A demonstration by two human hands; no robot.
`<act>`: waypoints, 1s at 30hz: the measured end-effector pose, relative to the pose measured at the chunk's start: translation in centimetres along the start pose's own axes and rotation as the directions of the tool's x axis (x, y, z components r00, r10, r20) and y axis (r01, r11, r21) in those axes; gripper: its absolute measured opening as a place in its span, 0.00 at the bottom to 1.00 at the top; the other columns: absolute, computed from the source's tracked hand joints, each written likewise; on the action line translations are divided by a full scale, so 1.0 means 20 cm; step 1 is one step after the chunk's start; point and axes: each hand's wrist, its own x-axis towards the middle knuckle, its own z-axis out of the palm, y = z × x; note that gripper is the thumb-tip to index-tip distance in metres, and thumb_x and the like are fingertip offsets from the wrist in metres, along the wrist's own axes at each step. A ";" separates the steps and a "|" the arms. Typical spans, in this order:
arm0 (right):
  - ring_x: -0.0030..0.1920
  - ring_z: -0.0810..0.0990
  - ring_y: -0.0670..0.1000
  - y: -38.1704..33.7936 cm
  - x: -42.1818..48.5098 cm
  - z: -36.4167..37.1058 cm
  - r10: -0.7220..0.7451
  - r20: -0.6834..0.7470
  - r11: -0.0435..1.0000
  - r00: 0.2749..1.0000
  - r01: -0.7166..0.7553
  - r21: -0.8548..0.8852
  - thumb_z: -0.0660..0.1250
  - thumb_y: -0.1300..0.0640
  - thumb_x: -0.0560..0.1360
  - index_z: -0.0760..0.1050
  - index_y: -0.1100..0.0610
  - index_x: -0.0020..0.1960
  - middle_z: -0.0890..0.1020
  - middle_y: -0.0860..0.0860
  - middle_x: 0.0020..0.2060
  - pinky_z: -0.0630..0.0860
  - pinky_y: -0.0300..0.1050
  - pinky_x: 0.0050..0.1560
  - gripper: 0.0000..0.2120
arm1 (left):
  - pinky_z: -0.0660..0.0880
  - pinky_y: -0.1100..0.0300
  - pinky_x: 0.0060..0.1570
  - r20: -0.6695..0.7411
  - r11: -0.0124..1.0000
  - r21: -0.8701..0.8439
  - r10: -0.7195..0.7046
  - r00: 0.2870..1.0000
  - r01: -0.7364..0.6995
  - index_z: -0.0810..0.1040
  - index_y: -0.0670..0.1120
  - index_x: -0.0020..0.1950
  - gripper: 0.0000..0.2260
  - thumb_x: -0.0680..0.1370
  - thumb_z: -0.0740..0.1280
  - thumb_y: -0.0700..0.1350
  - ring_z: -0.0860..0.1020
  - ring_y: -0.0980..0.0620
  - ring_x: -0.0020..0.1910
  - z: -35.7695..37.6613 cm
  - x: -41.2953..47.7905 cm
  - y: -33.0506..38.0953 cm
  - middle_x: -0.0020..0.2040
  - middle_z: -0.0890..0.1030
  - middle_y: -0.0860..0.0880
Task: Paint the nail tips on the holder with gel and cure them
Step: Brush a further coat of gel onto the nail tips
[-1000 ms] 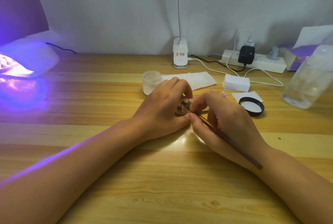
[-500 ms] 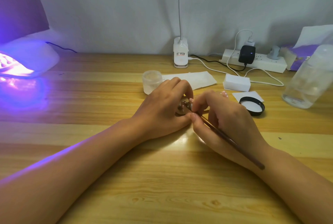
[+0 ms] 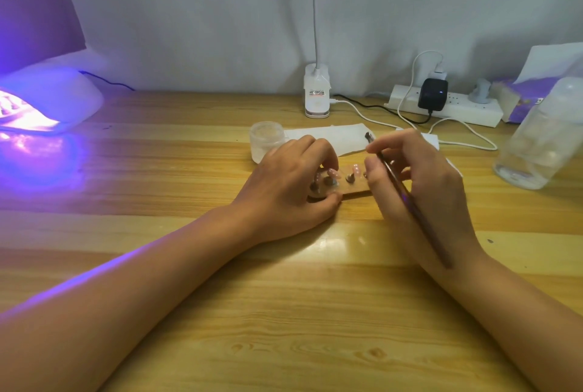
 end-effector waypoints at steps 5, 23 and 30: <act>0.53 0.74 0.50 0.04 0.00 0.02 0.100 0.120 0.995 0.988 -0.096 -0.039 0.62 0.57 0.79 0.71 0.55 0.62 0.77 0.49 0.52 0.72 0.41 0.50 0.12 | 0.70 0.55 0.48 -0.002 1.000 0.009 0.003 1.000 -0.003 0.72 0.50 0.52 0.12 0.73 0.70 0.52 0.72 0.53 0.46 0.00 0.00 0.00 0.47 0.75 0.54; 0.54 0.69 0.49 0.07 0.00 0.01 0.156 0.146 0.979 0.977 -0.133 -0.158 0.68 0.63 0.75 0.70 0.58 0.63 0.77 0.52 0.55 0.59 0.35 0.47 0.18 | 0.70 0.54 0.49 -0.003 1.000 0.013 -0.015 1.000 0.015 0.73 0.50 0.52 0.12 0.73 0.71 0.52 0.72 0.53 0.45 0.00 -0.01 0.01 0.46 0.75 0.53; 0.60 0.72 0.53 0.07 0.01 0.00 0.234 0.152 0.969 0.960 -0.218 -0.114 0.68 0.64 0.75 0.68 0.58 0.65 0.75 0.52 0.58 0.65 0.39 0.54 0.20 | 0.70 0.54 0.49 0.005 1.000 0.012 -0.022 1.000 0.022 0.73 0.50 0.52 0.12 0.73 0.71 0.51 0.72 0.53 0.45 -0.01 -0.01 0.02 0.47 0.76 0.53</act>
